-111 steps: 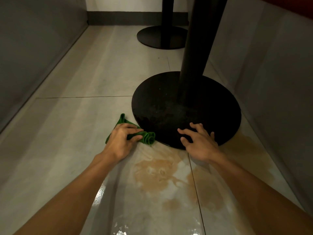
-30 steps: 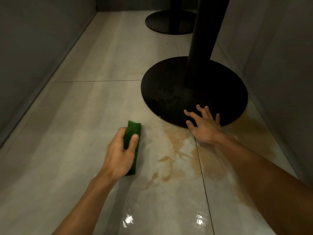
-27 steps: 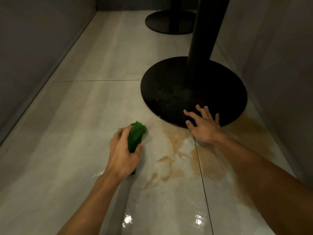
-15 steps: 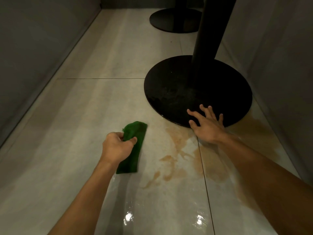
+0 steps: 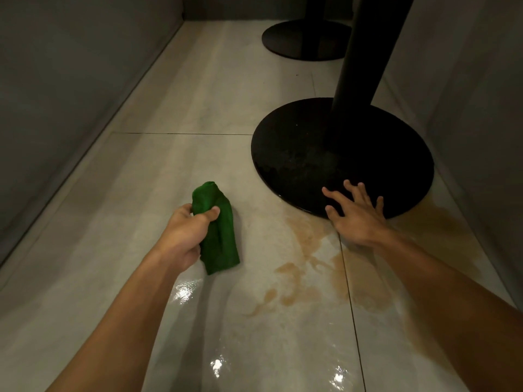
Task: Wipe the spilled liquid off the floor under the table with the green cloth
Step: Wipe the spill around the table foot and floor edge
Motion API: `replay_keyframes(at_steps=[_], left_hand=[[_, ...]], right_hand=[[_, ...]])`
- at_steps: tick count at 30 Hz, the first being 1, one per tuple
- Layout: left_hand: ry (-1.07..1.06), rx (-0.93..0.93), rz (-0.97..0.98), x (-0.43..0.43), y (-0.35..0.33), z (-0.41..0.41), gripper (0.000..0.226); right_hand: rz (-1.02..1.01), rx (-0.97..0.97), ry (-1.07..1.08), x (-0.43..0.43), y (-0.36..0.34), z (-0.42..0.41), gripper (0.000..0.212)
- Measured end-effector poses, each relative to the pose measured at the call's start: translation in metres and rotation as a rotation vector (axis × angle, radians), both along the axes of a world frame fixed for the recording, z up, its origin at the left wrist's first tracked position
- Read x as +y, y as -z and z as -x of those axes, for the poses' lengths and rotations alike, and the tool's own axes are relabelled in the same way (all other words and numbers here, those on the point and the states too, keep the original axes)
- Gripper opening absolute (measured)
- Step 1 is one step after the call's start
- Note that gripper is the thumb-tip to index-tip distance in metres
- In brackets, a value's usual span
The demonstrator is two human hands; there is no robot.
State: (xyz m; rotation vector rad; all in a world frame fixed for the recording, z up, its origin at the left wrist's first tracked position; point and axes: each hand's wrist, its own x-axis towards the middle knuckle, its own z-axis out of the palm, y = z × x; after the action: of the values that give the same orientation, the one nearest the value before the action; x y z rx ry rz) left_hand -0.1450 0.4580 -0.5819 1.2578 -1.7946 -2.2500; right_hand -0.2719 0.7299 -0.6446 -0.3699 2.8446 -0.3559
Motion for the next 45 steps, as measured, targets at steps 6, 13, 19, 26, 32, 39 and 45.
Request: replay_keyframes(at_steps=[6,13,19,26,32,39,45], left_hand=[[0.205,0.090,0.959,-0.002,0.007,0.012,0.023],[0.750,0.108,1.519,0.024,0.071,0.012,0.041],[0.678,0.226,1.489,0.037,0.082,-0.018,0.046],[0.490,0.213,1.438,0.106,0.090,-0.109,0.040],[0.331,0.133,1.360,0.095,0.086,-0.120,0.040],[0.192,-0.115,1.307,0.059,0.064,-0.117,0.022],[0.306,0.088,1.190,0.150,0.072,-0.127,0.028]], right_hand=[[0.005,-0.009,-0.002,-0.003,-0.004,0.000,0.047],[0.137,0.051,-0.096,-0.017,-0.015,-0.004,0.036],[0.127,0.053,-0.116,-0.016,-0.014,-0.010,0.038],[0.120,0.017,-0.110,-0.018,-0.014,-0.010,0.038],[0.114,0.012,-0.120,-0.016,-0.012,-0.013,0.042],[0.120,-0.008,-0.119,-0.017,-0.011,-0.016,0.045],[0.104,-0.008,-0.122,-0.017,-0.010,-0.016,0.045]])
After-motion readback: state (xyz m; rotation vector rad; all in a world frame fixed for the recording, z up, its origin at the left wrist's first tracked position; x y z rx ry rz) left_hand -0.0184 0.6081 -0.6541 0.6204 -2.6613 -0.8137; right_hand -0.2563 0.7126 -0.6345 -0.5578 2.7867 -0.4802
